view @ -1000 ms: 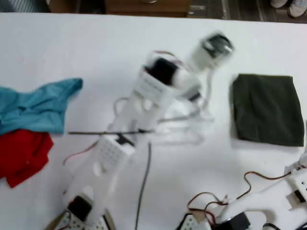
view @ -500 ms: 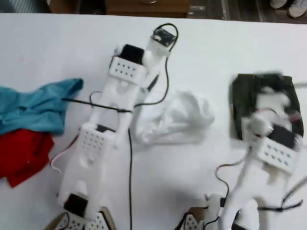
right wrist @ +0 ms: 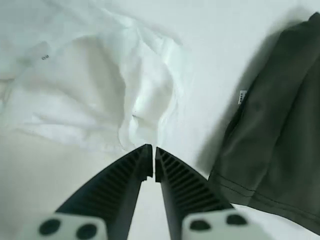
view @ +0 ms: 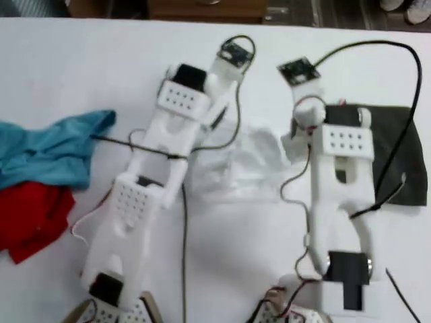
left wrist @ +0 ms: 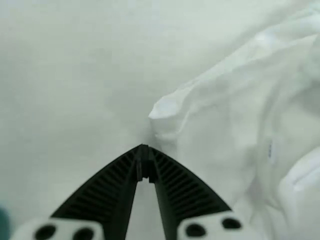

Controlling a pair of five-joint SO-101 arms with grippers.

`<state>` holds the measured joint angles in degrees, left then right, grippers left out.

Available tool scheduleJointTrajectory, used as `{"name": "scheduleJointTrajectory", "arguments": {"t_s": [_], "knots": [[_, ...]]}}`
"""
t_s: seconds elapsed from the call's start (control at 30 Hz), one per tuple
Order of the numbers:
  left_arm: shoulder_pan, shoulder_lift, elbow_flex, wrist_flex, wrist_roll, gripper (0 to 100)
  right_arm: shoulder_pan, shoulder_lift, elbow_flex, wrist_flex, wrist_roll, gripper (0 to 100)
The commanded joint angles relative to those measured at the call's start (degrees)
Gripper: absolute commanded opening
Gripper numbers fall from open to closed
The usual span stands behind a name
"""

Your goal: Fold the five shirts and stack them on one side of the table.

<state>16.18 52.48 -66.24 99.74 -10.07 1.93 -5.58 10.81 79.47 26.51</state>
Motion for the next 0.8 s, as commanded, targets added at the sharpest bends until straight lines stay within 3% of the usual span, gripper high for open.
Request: {"name": "scheduleJointTrajectory", "arguments": {"t_s": [0.0,0.1,0.27,0.57,0.77], "knots": [[1.7,0.5,-0.9,-0.3,0.2,2,1.8,0.5,-2.7,0.2,-0.1,2.2],[0.5,2.9,-0.9,-1.2,2.4,2,0.7,0.4,-3.6,-1.5,-0.1,2.2],[-4.2,5.3,-0.7,-1.2,14.1,2,-2.0,0.6,-6.4,-7.4,-0.4,2.2],[-13.5,6.2,-1.1,-1.0,14.3,2,-15.0,5.8,-5.9,-14.2,-0.1,2.2],[-24.0,5.2,-7.6,1.5,14.3,2,-17.1,12.2,-6.1,-16.8,-0.1,2.2]]}}
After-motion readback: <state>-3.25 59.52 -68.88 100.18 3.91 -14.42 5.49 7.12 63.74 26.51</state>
